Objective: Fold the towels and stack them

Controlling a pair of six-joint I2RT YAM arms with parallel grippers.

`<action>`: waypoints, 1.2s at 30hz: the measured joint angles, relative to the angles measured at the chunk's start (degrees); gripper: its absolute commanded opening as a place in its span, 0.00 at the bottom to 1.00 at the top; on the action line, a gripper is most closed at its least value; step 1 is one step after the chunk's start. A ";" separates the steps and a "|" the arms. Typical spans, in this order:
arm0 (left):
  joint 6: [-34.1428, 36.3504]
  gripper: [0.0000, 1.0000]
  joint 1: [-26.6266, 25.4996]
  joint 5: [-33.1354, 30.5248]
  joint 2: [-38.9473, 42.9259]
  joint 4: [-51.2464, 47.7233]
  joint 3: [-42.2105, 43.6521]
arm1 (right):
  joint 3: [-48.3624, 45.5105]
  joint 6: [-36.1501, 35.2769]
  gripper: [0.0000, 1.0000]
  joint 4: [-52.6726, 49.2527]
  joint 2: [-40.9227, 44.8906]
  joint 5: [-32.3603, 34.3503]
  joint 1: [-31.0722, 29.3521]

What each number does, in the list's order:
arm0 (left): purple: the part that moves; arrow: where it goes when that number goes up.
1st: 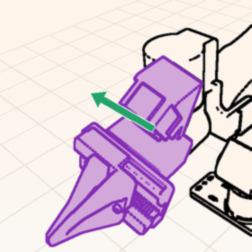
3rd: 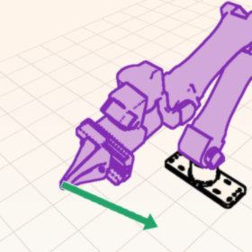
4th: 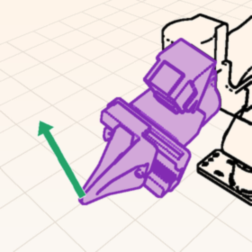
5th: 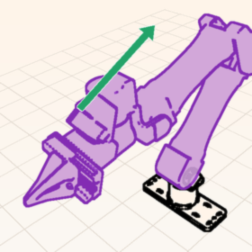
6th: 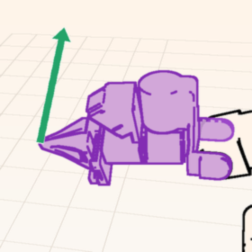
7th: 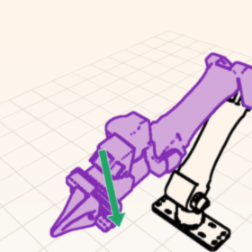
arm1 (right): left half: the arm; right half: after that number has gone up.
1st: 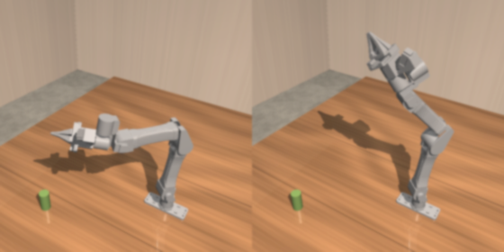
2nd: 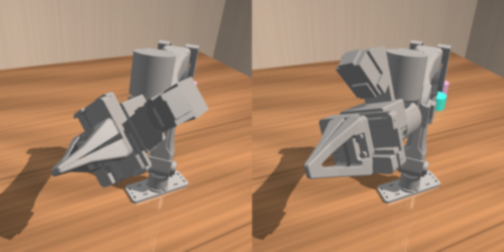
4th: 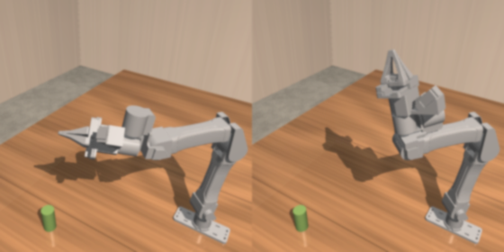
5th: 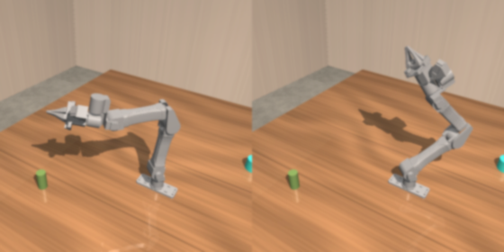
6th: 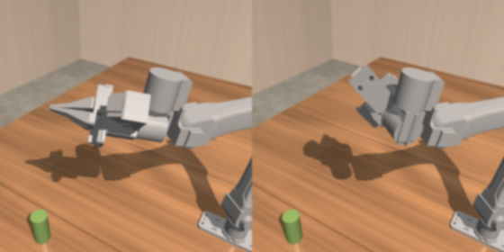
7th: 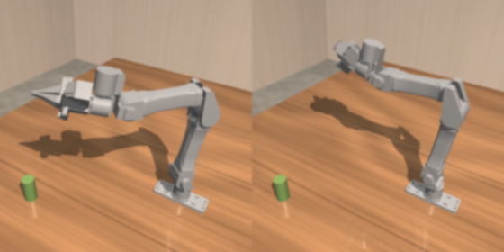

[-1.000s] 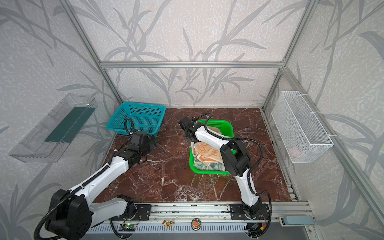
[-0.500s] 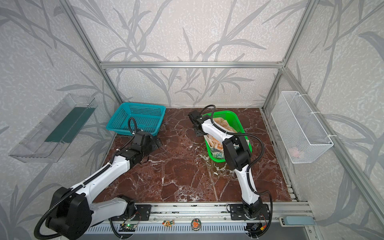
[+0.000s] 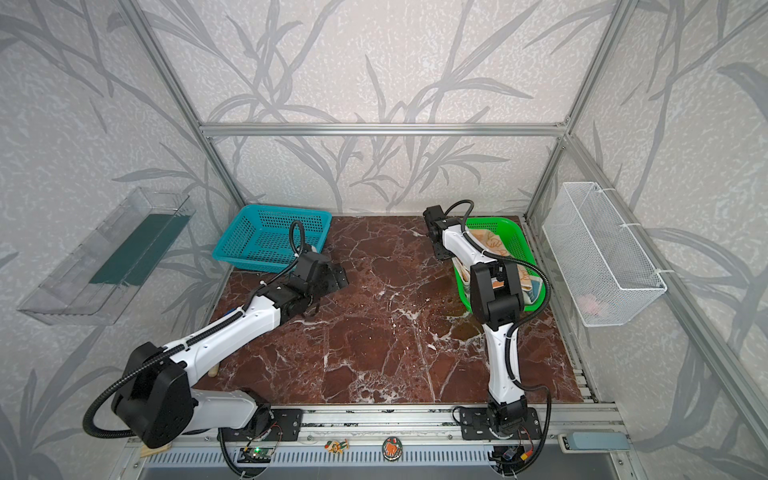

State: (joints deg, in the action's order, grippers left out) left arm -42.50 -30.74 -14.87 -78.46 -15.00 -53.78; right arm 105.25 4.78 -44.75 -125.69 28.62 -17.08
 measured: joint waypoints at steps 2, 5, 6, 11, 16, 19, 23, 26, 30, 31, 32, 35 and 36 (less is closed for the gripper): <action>0.57 0.99 -1.29 -0.96 -1.38 0.04 -1.07 | -0.57 -0.48 0.00 0.33 0.00 0.59 -0.09; 1.40 0.99 -3.19 -2.40 -2.91 -0.13 -2.14 | -0.90 -0.81 0.07 0.68 0.00 1.22 -0.09; 1.62 0.99 -3.74 -2.86 -3.30 -0.33 -2.45 | -0.98 -0.90 0.10 0.79 0.00 1.33 -0.09; 3.08 0.99 -5.64 -5.35 -3.80 -1.29 -3.93 | -1.64 -1.46 0.35 1.44 0.31 0.66 -0.04; 4.96 0.99 -6.99 -8.15 -3.82 -2.29 -5.60 | -2.38 -1.64 0.61 1.53 0.74 -1.44 -0.04; 6.54 0.99 -7.98 -10.32 -3.85 -3.30 -6.99 | -3.32 -1.49 0.79 1.49 2.84 -2.80 -0.04; 9.14 0.99 -9.40 -12.52 -4.31 -3.39 -8.81 | -5.31 -0.76 0.99 1.33 8.96 -5.01 -0.04; 11.52 0.99 -10.23 -14.23 -5.79 -2.67 -9.81 | -8.83 0.66 0.99 2.29 15.98 -6.73 -0.04; 15.04 0.99 -11.63 -16.65 -8.61 -1.36 -11.06 | -17.27 3.43 0.99 5.44 26.43 -7.96 0.26; 15.98 0.99 -12.17 -17.09 -9.05 -0.96 -11.41 | -19.61 4.15 0.99 6.27 28.57 -8.11 0.55; 16.85 0.99 -12.79 -17.46 -9.46 -0.59 -11.85 | -22.12 4.98 0.99 7.32 30.60 -8.17 0.92; 19.04 0.99 -14.29 -17.94 -10.16 1.81 -13.14 | -28.92 7.50 0.99 9.35 34.86 -8.11 2.82; 19.61 0.99 -14.64 -17.88 -10.23 2.58 -13.42 | -30.75 8.09 0.99 9.99 35.58 -8.13 3.54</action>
State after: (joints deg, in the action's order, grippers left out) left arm -22.90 -45.39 -32.75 -88.68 -12.43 -67.20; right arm 74.50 12.86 -34.76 -90.11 20.49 -13.54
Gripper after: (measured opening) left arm 0.992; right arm 0.991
